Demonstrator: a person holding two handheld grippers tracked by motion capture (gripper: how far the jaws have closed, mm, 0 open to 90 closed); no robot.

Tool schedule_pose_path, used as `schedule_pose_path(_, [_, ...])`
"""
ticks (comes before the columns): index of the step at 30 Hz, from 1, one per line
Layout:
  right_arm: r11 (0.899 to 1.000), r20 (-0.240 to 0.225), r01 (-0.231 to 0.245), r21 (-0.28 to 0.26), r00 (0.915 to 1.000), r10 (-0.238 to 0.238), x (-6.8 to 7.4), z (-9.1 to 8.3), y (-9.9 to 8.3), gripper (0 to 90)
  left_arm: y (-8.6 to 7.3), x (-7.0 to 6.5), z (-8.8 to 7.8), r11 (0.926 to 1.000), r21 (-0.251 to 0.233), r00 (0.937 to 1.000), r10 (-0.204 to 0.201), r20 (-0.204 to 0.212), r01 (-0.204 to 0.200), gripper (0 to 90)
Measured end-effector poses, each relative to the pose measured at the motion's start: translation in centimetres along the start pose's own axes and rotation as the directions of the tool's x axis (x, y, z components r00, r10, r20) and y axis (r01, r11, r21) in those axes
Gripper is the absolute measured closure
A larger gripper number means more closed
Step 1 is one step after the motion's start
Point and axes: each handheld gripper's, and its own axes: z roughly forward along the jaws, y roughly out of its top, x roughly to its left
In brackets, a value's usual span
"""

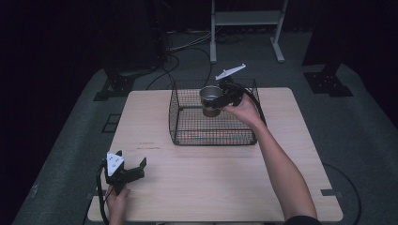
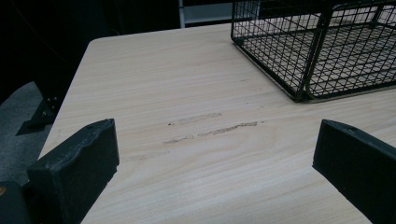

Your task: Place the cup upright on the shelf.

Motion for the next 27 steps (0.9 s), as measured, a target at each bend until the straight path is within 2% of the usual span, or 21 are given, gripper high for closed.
schedule_pose_path(15, [0.998,0.015,-0.029,0.049,0.9995,0.028,-1.0,2.5,-0.7,18.0,0.0,0.0,-0.1,1.0,-0.005,1.0,-0.004,0.002,0.004,0.0])
schedule_pose_path(27, [0.995,0.018,-0.056,0.08,0.9984,0.054,-2.0,3.8,-1.4,18.0,0.0,0.0,-0.1,1.0,-0.009,1.0,-0.004,0.004,0.004,0.0])
